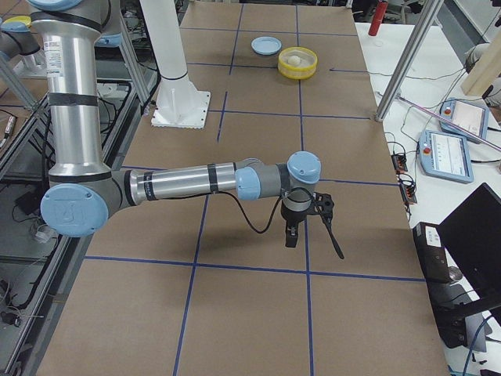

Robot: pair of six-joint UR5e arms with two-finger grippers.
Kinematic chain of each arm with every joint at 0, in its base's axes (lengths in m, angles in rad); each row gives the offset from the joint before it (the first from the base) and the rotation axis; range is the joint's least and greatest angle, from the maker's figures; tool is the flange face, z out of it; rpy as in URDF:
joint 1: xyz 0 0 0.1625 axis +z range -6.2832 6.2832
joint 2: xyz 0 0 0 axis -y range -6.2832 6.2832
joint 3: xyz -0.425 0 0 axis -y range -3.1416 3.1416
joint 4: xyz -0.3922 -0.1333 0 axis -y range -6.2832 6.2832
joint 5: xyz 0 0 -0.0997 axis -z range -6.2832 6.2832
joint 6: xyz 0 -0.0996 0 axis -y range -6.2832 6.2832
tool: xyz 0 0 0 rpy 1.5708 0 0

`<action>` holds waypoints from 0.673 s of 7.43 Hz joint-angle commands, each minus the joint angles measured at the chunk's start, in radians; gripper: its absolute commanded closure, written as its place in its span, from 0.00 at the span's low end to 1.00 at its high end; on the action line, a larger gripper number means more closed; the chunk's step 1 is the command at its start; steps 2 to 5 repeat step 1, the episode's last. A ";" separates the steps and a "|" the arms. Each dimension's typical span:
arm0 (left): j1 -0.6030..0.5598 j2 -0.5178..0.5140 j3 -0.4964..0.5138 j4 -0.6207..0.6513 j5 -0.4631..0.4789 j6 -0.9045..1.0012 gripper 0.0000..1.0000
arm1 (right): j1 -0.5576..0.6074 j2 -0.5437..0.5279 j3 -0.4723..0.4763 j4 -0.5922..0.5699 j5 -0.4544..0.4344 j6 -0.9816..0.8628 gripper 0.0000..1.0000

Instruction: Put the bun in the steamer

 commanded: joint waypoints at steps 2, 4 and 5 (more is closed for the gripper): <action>-0.001 -0.003 -0.001 -0.001 0.000 0.000 0.00 | 0.000 0.000 0.000 0.000 0.000 0.000 0.00; -0.001 -0.003 -0.001 -0.001 0.000 0.000 0.00 | 0.000 0.000 0.000 0.000 0.000 0.000 0.00; -0.001 -0.003 -0.001 -0.001 0.000 0.000 0.00 | 0.000 0.000 0.000 0.000 0.000 0.000 0.00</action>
